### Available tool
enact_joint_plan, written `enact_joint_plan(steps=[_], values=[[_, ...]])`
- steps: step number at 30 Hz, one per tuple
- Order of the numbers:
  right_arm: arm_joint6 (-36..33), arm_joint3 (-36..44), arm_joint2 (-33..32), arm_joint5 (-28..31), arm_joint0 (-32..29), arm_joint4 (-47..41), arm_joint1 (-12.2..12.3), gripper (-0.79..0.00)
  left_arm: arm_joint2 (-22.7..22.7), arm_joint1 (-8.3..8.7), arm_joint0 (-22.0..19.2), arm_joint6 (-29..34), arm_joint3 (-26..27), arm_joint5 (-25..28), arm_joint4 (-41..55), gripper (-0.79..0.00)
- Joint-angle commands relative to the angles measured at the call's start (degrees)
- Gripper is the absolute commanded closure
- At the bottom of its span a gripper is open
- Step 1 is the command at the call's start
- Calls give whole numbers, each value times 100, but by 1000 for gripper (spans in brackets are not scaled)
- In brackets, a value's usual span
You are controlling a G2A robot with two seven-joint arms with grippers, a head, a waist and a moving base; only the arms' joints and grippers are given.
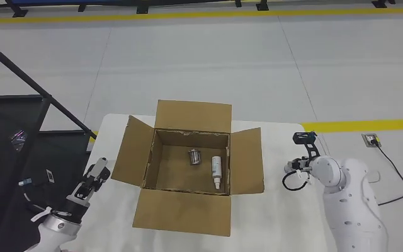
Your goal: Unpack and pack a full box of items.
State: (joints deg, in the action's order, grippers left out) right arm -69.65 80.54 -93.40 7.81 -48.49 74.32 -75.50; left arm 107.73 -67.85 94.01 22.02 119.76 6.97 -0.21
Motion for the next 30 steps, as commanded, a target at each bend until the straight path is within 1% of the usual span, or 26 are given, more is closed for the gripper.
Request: enact_joint_plan(steps=[1,5,9,11,13,16,19,21,23,26,30], values=[[-26,607,-66,-1,-177,-180,13,0,4,1,9,-12,-1,-8,0,-785],[-165,2385,-54,-241,-739,-394,17,0,-27,4,-24,0,20,-24,5,-785],[-388,3873,306,-377,-1018,-482,8,0,-74,9,-64,31,19,-13,-6,-785],[-544,4346,591,-241,-1016,-671,6,0,-87,9,-70,33,-4,-12,12,-785],[-602,4683,886,-234,-950,-664,2,0,-76,7,-63,7,-49,-4,82,-785],[-553,4940,1439,-311,-791,-641,-23,0,-39,6,-33,-5,-114,46,191,-785],[-626,4842,2146,-298,-524,-453,-57,0,47,8,7,-49,-181,105,202,-785],[-669,4537,2718,-340,-282,-371,-107,0,88,1,17,-190,-221,86,218,-785],[-712,4083,3301,-417,38,-248,-179,0,145,-3,22,-264,-258,83,312,-785],[-746,3240,4121,-562,554,-388,-340,0,227,-5,54,-296,-295,104,382,-785],[-651,2069,4935,-836,1200,-569,-597,0,281,-10,105,-345,-332,126,442,-785]])
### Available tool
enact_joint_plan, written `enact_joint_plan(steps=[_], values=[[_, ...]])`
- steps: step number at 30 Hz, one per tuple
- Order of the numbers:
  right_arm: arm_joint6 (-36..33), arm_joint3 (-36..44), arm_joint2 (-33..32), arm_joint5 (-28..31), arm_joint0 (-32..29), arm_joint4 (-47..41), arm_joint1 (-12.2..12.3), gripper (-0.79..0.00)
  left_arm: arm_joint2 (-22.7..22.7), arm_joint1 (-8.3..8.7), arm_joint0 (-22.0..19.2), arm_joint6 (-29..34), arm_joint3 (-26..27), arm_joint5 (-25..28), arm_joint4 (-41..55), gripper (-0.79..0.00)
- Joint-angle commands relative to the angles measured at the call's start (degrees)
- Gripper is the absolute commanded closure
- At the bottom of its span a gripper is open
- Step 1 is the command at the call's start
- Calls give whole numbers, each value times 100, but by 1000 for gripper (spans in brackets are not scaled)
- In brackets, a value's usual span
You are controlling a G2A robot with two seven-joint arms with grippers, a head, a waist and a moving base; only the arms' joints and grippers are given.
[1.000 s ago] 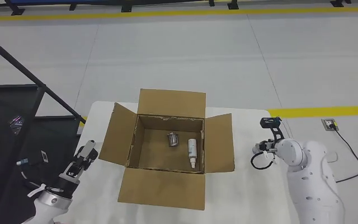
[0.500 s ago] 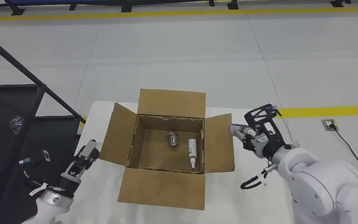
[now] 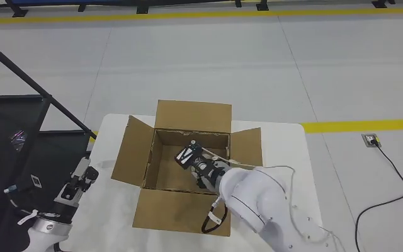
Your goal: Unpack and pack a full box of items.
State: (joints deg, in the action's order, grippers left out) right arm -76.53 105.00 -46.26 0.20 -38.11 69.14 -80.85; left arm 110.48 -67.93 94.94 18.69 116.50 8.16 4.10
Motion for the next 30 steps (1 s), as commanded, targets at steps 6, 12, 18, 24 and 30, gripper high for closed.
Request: enact_joint_plan(steps=[6,12,18,24,30], values=[[409,-2033,1122,-512,782,-19,-474,0,33,-9,78,-43,-12,35,65,-785],[826,-3302,1631,-854,1149,-1,-879,0,33,-9,78,-43,-12,35,65,-785],[1017,-4160,1778,-832,1402,-260,-1201,-188,33,-9,78,-43,-12,35,65,-785],[1111,-4530,1654,-725,1538,-467,-1353,-372,33,-9,78,-43,-12,35,65,-785],[1086,-4063,1278,-648,1447,-485,-1290,-536,11,-5,57,-54,12,-6,-86,-785]])
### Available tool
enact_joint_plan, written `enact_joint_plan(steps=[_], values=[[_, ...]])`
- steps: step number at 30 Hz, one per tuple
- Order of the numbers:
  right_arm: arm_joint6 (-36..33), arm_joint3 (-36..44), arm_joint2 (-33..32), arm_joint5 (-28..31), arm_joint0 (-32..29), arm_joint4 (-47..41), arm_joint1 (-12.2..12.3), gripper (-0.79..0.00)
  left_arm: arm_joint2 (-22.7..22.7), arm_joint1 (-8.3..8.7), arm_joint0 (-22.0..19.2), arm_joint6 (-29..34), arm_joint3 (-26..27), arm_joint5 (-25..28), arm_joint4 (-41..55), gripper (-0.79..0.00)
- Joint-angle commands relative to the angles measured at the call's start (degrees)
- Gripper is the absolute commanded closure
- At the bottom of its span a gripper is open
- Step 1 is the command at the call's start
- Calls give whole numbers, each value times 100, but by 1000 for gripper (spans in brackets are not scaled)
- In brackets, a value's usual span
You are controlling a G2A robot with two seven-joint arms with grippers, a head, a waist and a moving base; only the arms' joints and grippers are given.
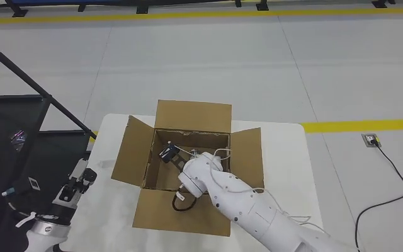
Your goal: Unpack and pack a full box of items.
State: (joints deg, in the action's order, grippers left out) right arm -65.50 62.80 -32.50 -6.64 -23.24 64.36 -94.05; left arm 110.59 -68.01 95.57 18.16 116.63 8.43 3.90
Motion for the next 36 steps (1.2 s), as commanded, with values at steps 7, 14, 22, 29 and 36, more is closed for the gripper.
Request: enact_joint_plan(steps=[7,14,22,29,36], values=[[-583,2232,-1221,483,-838,112,470,-606,-92,12,-153,42,-11,-172,-182,-785],[-1387,5110,-2771,1380,-2278,-19,924,-785,-289,37,-339,314,-7,-142,-403,-785],[-1564,6321,-4081,1732,-3029,-1130,1104,-785,-608,70,-736,555,-63,-273,-727,-785],[-1564,6321,-4081,1732,-3029,-1130,1104,-785,-809,94,-940,716,-107,-346,-943,-785],[-777,5905,-5624,687,-3412,-2830,1160,-785,-1212,117,-1160,1013,-96,-393,-1266,-785]])
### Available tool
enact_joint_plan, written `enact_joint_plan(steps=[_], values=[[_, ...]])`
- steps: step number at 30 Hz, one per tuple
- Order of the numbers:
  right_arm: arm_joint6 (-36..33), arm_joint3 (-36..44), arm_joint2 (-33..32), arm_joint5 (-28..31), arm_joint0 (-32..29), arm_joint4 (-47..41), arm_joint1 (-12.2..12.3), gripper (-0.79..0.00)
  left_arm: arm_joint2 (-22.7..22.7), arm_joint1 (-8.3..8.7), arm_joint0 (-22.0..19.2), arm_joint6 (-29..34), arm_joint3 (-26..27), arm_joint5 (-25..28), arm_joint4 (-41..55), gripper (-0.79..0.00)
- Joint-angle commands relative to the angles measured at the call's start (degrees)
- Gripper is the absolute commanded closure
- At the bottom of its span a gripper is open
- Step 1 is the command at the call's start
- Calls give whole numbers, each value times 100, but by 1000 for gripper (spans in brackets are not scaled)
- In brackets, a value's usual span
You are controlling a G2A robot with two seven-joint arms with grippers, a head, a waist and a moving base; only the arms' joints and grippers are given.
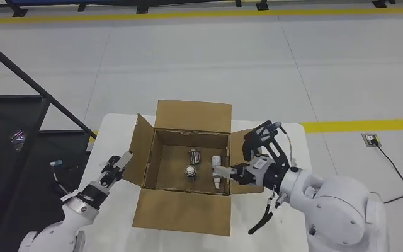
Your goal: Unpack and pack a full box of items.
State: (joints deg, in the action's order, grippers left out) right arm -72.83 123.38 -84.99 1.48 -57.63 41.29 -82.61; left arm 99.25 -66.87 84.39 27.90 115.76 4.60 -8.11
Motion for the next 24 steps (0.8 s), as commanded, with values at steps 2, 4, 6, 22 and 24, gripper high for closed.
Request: enact_joint_plan(steps=[2,4,6,22,24], values=[[-302,-581,-859,-260,131,-1175,62,-785,-234,6,-131,111,-51,-33,-162,-785],[-528,-1038,-1225,-410,308,-1331,126,-785,-390,8,-228,182,-121,-61,-238,-785],[-711,-1548,-1402,-563,486,-1354,183,-785,-536,8,-326,238,-213,-99,-302,-785],[-1517,-4108,-874,65,1505,-2490,422,-785,-1303,-2,-860,285,-923,-335,-809,-785],[-1517,-4096,-634,226,1519,-2976,450,-785,-1332,-2,-883,270,-969,-368,-821,-785]])
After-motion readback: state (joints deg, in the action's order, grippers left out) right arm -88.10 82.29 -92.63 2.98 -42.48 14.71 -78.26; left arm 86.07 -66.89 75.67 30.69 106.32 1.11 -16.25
